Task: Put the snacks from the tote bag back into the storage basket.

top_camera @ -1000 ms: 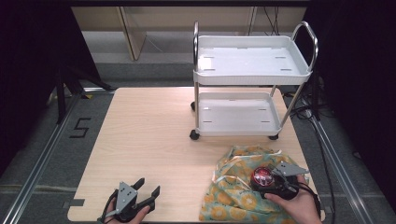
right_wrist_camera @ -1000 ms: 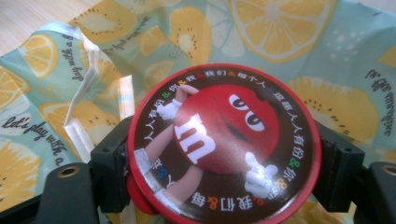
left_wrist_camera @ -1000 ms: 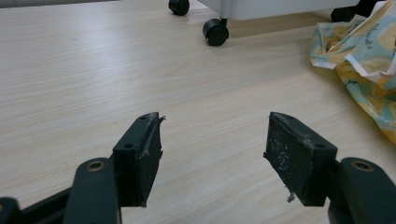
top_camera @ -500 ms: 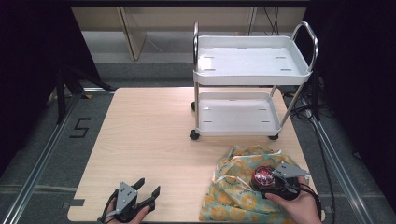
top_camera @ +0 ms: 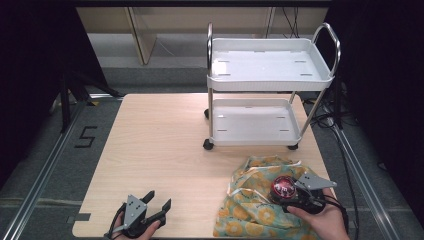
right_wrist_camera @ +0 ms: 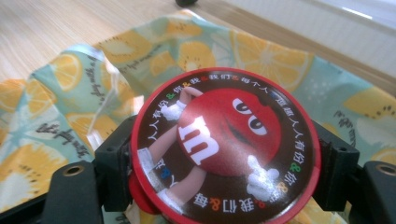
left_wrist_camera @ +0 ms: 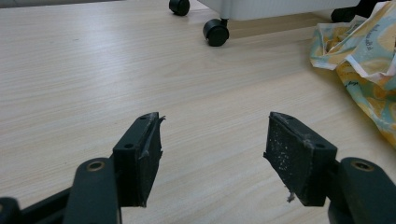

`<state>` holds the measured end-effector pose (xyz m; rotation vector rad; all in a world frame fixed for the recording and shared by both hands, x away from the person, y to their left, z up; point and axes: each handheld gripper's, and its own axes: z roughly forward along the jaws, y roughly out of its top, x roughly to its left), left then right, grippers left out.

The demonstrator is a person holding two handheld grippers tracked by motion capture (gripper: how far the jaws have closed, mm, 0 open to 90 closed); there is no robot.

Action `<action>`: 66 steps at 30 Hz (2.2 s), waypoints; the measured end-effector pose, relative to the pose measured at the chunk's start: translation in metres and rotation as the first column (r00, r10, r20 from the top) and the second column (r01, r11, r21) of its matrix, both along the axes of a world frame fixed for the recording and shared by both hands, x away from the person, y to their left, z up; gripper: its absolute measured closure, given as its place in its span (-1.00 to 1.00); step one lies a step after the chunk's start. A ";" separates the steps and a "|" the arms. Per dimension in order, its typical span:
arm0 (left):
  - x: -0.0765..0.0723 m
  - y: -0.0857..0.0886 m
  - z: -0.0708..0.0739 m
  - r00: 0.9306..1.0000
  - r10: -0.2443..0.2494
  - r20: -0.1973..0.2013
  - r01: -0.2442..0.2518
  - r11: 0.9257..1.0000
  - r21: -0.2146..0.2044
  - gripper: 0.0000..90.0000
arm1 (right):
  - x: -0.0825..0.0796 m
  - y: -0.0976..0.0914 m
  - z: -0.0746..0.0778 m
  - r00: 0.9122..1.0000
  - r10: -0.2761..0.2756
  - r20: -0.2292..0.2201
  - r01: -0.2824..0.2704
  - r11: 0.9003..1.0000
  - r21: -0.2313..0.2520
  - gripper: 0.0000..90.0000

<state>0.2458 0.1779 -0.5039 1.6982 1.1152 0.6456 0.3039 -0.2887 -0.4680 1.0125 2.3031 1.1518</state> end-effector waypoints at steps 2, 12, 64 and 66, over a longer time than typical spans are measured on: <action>0.000 0.000 0.000 1.000 0.000 -0.001 0.000 1.000 0.002 -0.21 | 0.001 -0.001 0.002 1.000 0.014 0.014 -0.014 1.000 -0.008 -0.41; 0.000 0.000 0.000 1.000 0.001 -0.004 -0.001 1.000 0.004 -0.21 | 0.003 -0.002 0.010 0.999 0.027 0.027 -0.027 1.000 -0.007 -0.41; -0.001 0.000 0.000 1.000 0.002 0.002 -0.002 1.000 0.005 -0.21 | 0.013 0.008 0.039 0.999 0.035 0.040 -0.035 0.999 0.007 -0.41; -0.001 -0.001 0.000 1.000 0.007 0.000 -0.007 1.000 0.000 -0.21 | 0.015 0.007 0.039 0.997 0.049 0.054 -0.049 0.999 -0.007 -0.41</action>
